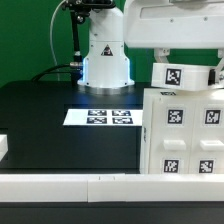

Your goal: Assemble cabinet

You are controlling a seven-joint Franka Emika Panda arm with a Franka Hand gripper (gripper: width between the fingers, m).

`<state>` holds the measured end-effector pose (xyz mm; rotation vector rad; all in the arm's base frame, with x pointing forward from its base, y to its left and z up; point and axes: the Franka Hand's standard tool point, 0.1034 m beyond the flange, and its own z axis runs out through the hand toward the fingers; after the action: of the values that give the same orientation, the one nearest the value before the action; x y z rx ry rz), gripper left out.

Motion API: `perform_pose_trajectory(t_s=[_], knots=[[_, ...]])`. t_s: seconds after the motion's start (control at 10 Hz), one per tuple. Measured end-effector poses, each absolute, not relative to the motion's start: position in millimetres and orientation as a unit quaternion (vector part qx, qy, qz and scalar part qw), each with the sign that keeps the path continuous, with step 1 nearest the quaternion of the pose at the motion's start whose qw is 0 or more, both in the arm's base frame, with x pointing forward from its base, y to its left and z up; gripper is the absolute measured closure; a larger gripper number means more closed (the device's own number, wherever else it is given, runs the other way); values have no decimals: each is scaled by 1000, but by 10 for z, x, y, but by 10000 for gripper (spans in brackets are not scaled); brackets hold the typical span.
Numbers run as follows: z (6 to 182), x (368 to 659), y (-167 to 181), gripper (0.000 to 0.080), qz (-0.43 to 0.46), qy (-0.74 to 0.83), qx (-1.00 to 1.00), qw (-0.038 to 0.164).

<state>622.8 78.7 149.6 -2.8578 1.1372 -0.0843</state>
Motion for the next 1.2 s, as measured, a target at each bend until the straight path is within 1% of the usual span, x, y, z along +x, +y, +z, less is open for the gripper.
perform_pose_trajectory(t_s=[0.2, 0.3, 0.4, 0.5, 0.6, 0.8, 0.9, 1.0, 1.1, 1.2], knots=[[1489, 6227, 779, 262, -25, 421, -906, 35], [1470, 6224, 763, 262, -13, 512, -858, 49], [1467, 6230, 764, 262, -7, 582, -811, 56], [1466, 6255, 780, 262, -2, 646, -761, 68], [1468, 6275, 773, 262, -2, 676, -733, 74], [1468, 6275, 771, 262, -2, 684, -726, 74], [1466, 6273, 775, 191, -1, 682, -728, 74], [1465, 6272, 777, 68, -2, 679, -730, 74], [1489, 6260, 779, 68, 1, 648, -758, 71], [1552, 6227, 792, 12, 10, 633, -771, 67]])
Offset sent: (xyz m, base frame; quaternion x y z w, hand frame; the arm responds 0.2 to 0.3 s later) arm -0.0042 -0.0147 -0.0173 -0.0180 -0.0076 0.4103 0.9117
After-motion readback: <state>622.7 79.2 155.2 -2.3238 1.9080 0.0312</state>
